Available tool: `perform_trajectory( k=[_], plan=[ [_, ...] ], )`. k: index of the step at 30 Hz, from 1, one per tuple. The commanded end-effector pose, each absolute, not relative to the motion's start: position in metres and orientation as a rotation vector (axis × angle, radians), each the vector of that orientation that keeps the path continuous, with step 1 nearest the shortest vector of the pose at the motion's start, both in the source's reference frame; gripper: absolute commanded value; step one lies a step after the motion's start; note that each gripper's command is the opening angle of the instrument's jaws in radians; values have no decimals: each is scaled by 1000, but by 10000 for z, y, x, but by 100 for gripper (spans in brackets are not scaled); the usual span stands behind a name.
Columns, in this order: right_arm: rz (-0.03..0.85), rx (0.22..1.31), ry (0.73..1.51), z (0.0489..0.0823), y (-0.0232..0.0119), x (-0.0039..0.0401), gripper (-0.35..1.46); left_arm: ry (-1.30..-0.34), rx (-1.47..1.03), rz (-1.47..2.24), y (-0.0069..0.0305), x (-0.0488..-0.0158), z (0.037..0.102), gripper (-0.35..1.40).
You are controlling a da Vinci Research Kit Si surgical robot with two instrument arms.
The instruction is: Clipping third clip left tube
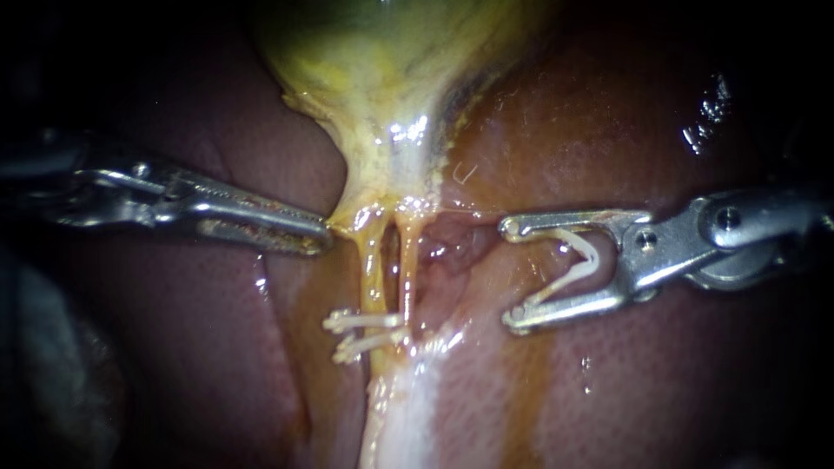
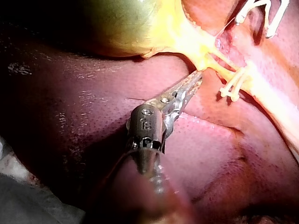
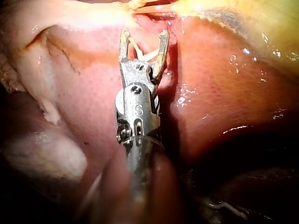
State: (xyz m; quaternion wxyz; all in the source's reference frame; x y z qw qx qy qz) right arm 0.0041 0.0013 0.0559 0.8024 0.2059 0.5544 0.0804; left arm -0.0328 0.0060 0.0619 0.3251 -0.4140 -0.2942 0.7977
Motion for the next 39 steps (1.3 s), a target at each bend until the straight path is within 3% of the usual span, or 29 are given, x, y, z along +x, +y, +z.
perform_trajectory(
  k=[1,14,23,31,39],
  plan=[
    [173,441,1188,559,12,41,50,-773,-1086,2092,61,-327,618,-35],
    [173,441,1188,559,13,42,50,-727,-1081,2043,101,-276,541,-35],
    [182,457,1209,543,17,57,50,-721,-1082,2039,96,-273,536,-35],
    [287,582,1188,527,12,105,50,-719,-1082,2039,95,-274,538,-35],
    [409,773,1239,529,16,145,46,-713,-1082,2040,92,-278,542,-35]
  ],
)
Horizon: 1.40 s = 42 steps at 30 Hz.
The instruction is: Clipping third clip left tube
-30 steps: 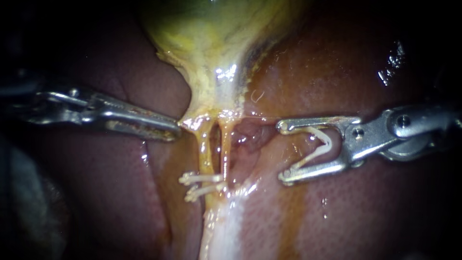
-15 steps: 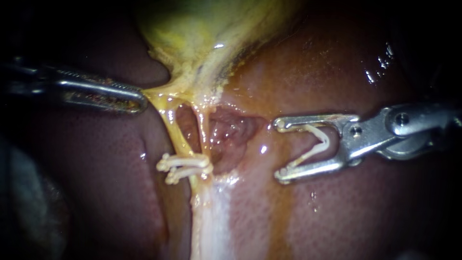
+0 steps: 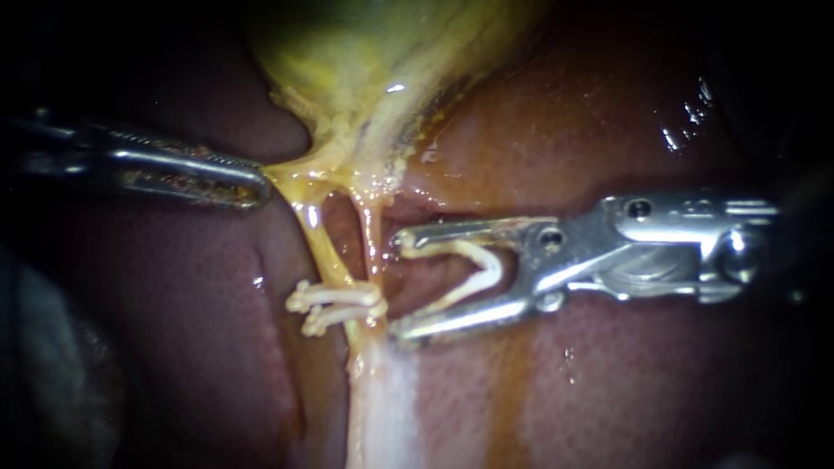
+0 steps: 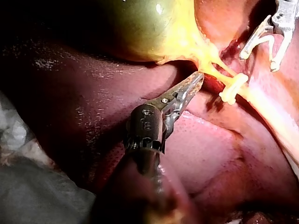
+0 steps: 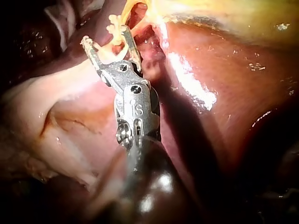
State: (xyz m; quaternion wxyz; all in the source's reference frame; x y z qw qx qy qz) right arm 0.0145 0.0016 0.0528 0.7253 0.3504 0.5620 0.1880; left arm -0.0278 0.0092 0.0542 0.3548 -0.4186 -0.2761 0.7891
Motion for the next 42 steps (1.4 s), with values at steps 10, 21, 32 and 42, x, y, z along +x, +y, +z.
perform_trajectory(
  k=[10,21,32,42],
  plan=[
    [538,852,1194,561,25,164,46,-708,-1081,2039,92,-279,542,-35],
    [603,876,1163,611,24,160,46,-710,-1081,2040,91,-279,543,-35],
    [634,879,1182,632,23,188,45,-713,-1082,2040,90,-280,544,-35],
    [684,910,1229,627,25,221,45,-712,-1082,2040,90,-280,544,-35]
  ],
)
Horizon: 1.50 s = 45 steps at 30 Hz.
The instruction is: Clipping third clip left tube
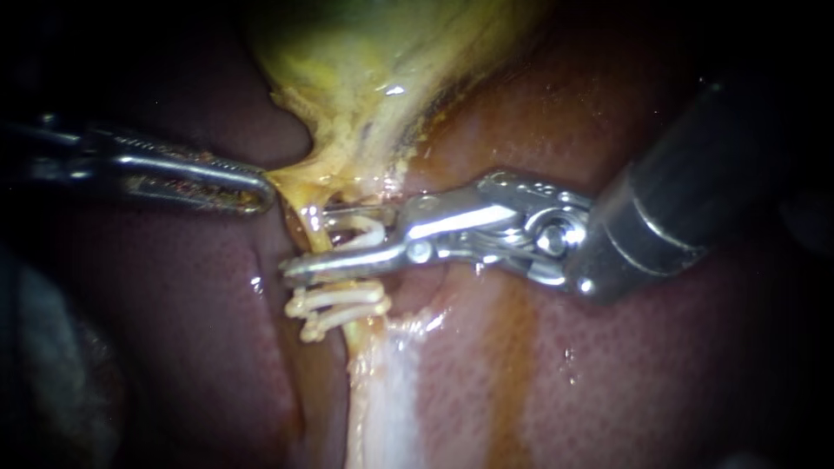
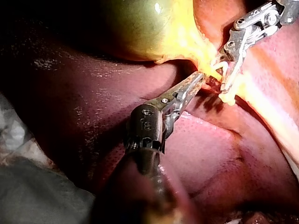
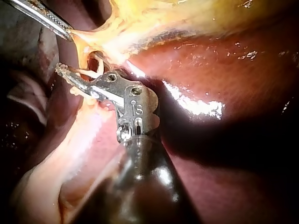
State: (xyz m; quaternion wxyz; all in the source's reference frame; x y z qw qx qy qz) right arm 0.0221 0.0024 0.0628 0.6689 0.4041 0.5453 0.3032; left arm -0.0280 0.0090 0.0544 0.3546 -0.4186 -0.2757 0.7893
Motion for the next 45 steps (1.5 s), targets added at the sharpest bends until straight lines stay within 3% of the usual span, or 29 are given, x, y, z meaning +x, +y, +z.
perform_trajectory(
  k=[1,10,18,31,38,45],
  plan=[
    [686,912,1238,626,25,223,45,-712,-1082,2040,90,-280,544,-35],
    [709,935,1294,612,32,230,45,-712,-1082,2040,89,-280,545,-35],
    [726,980,1360,571,46,232,45,-712,-1083,2042,90,-279,548,-35],
    [716,1004,1364,557,52,229,41,-712,-1084,2044,90,-276,552,-35],
    [723,1016,1359,556,52,224,26,-711,-1084,2044,90,-277,553,-35],
    [778,1074,1324,557,52,219,-5,-710,-1084,2044,90,-277,555,-35]
  ],
)
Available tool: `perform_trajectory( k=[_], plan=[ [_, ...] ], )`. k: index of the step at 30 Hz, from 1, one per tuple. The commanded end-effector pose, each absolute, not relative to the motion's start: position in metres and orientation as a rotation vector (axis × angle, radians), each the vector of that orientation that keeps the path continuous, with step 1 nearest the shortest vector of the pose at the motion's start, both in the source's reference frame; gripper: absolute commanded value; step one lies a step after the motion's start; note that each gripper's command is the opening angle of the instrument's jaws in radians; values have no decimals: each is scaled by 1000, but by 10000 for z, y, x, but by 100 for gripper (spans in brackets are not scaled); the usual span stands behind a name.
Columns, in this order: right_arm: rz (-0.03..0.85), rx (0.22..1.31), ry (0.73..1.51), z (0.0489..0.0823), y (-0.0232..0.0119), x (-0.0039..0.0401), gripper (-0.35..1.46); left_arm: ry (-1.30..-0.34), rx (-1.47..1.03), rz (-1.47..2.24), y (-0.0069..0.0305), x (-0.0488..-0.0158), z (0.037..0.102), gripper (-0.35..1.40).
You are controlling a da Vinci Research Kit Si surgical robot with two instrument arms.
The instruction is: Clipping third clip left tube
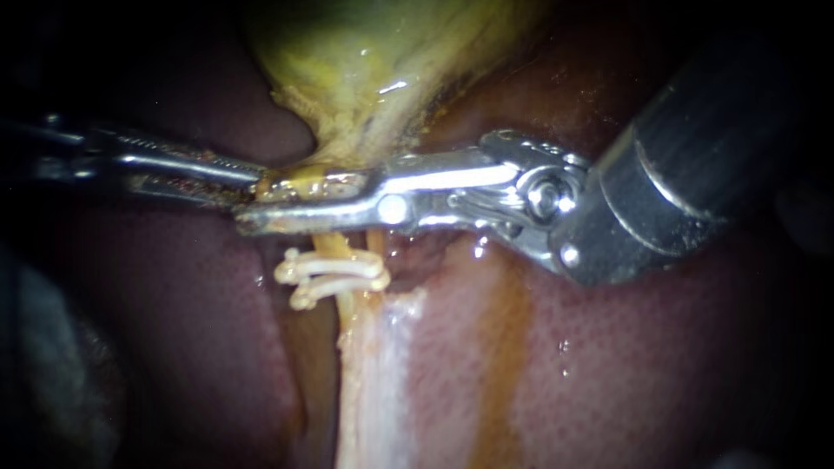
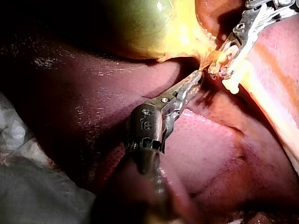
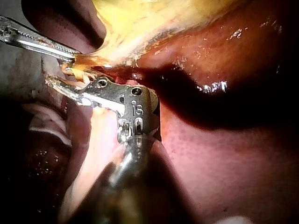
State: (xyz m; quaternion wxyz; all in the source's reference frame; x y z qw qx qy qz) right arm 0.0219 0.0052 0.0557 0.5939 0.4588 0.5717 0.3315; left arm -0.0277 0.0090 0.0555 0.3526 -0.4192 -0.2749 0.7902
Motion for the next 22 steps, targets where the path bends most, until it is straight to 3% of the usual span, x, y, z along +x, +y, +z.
perform_trajectory(
  k=[1,4,22],
  plan=[
    [787,1082,1319,557,52,219,-9,-713,-1085,2045,90,-277,555,-35],
    [833,1130,1288,557,51,216,-35,-712,-1085,2045,90,-278,556,-35],
    [850,1173,1258,559,44,209,-35,-714,-1088,2043,89,-279,558,-35]
  ],
)
